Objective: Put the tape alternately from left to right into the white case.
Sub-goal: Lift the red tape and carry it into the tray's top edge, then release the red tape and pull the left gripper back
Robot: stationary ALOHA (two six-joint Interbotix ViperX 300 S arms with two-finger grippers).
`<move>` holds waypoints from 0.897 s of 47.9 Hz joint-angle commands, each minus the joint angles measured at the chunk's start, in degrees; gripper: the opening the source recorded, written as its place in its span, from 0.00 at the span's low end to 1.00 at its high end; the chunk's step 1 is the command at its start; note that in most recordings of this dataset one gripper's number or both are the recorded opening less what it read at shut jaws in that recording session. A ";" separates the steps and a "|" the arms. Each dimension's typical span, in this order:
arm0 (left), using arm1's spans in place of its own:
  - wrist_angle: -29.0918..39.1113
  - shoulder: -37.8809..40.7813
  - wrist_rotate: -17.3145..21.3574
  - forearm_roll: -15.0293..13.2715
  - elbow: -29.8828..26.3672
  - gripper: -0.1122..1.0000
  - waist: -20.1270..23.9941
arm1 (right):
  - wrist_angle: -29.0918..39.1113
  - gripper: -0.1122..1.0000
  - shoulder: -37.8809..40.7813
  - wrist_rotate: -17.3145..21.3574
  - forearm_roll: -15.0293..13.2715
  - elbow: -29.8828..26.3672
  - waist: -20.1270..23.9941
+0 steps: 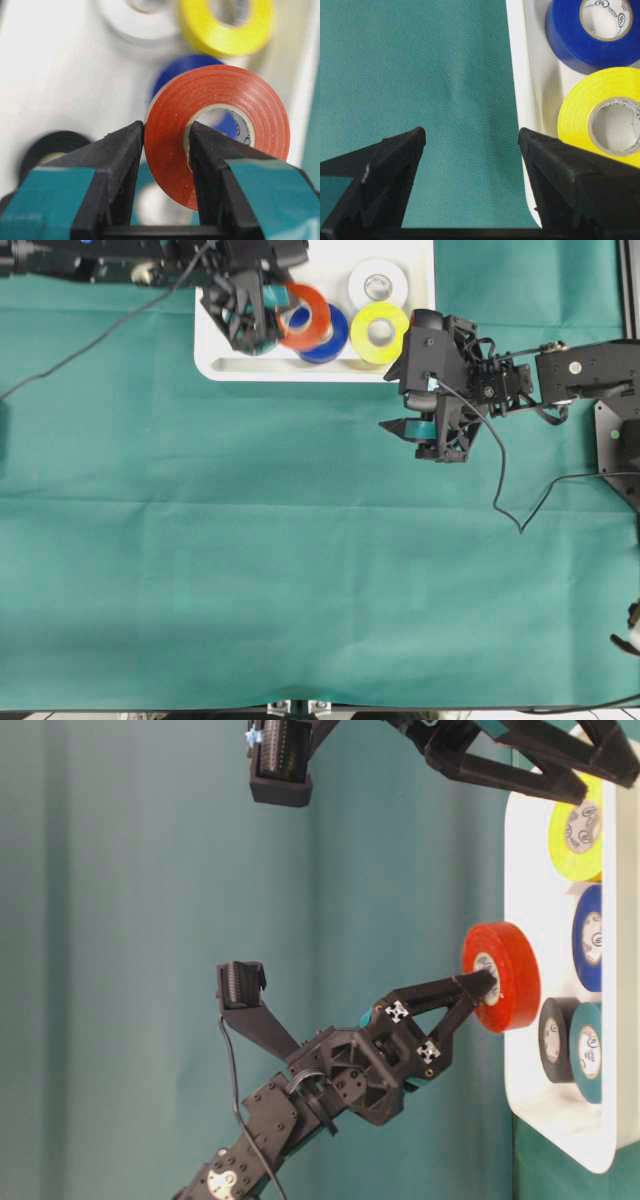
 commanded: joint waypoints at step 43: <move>-12.22 5.36 7.29 0.09 -2.37 0.08 6.24 | -0.26 0.86 -0.53 0.09 -0.18 -0.44 0.18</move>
